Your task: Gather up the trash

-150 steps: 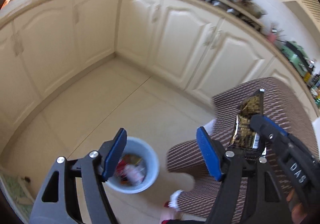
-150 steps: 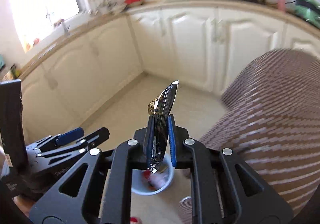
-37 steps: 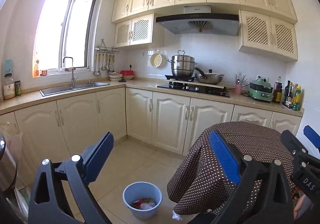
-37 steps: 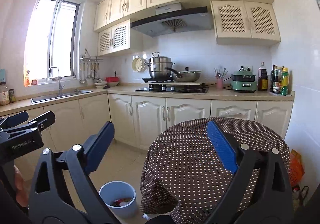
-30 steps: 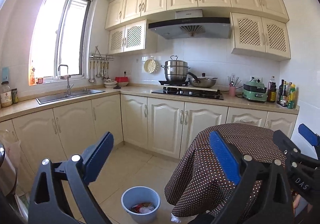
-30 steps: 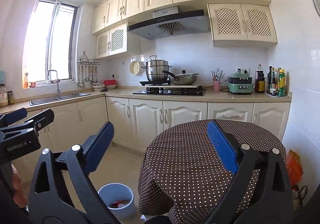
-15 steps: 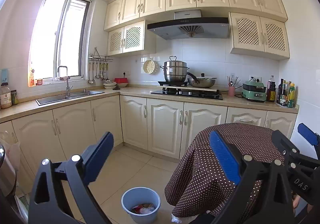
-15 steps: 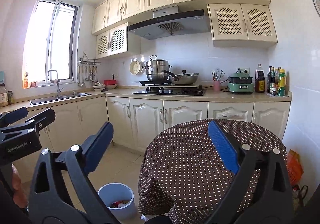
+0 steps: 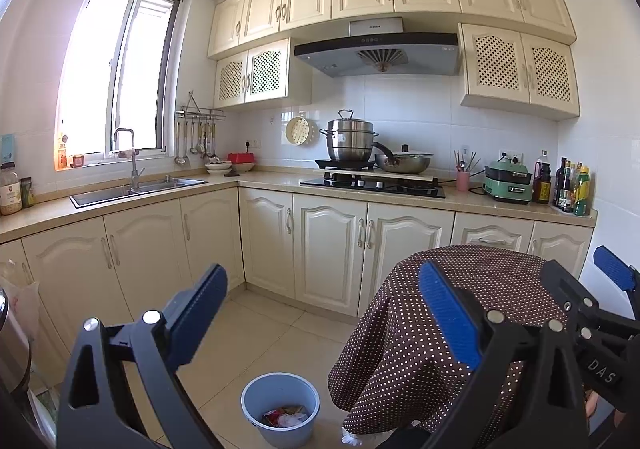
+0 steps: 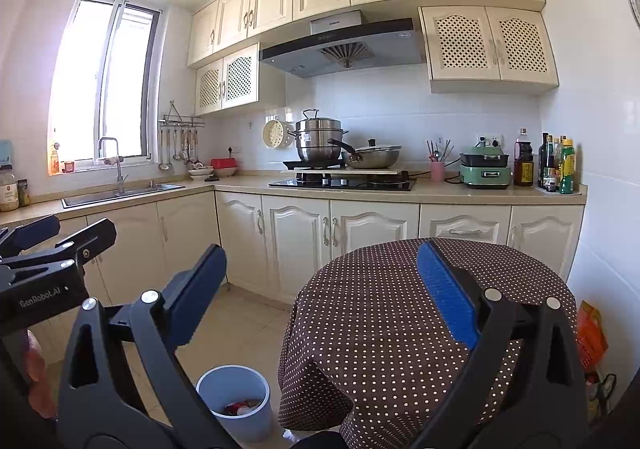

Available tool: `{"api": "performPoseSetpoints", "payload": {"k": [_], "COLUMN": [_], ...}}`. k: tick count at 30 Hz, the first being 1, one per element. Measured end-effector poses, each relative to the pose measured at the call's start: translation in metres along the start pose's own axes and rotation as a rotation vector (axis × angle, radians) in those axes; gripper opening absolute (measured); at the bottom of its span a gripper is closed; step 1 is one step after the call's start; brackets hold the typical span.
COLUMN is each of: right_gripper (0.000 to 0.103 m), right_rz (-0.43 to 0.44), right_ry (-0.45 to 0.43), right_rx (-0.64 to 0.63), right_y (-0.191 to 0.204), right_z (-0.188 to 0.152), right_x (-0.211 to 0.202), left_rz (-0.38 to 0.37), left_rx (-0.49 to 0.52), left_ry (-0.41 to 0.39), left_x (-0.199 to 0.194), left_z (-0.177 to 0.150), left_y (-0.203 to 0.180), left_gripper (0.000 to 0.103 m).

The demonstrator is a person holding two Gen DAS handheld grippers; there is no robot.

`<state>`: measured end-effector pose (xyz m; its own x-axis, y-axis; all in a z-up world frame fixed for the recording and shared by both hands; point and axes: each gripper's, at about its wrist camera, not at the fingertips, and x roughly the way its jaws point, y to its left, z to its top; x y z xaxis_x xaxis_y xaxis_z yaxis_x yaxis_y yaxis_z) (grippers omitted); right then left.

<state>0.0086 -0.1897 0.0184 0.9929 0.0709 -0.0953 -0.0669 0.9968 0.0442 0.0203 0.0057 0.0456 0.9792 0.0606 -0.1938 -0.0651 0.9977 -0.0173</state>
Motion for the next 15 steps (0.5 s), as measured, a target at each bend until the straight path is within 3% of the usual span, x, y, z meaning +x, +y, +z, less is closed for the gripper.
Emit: {"api": "performPoseSetpoints", "payload": {"k": [15], "right_gripper": [0.095], "right_rz": [0.005], "right_ry": [0.004], "right_rx": [-0.002], "right_y": [0.0015], "right_z": [-0.0003], "right_x": [0.0014], "left_rz": [-0.004], "left_rx": [0.007], "left_ry": [0.003], "left_x": [0.0015], "left_z": [-0.0009], "left_y": [-0.0004], "left_gripper": [0.095]}}
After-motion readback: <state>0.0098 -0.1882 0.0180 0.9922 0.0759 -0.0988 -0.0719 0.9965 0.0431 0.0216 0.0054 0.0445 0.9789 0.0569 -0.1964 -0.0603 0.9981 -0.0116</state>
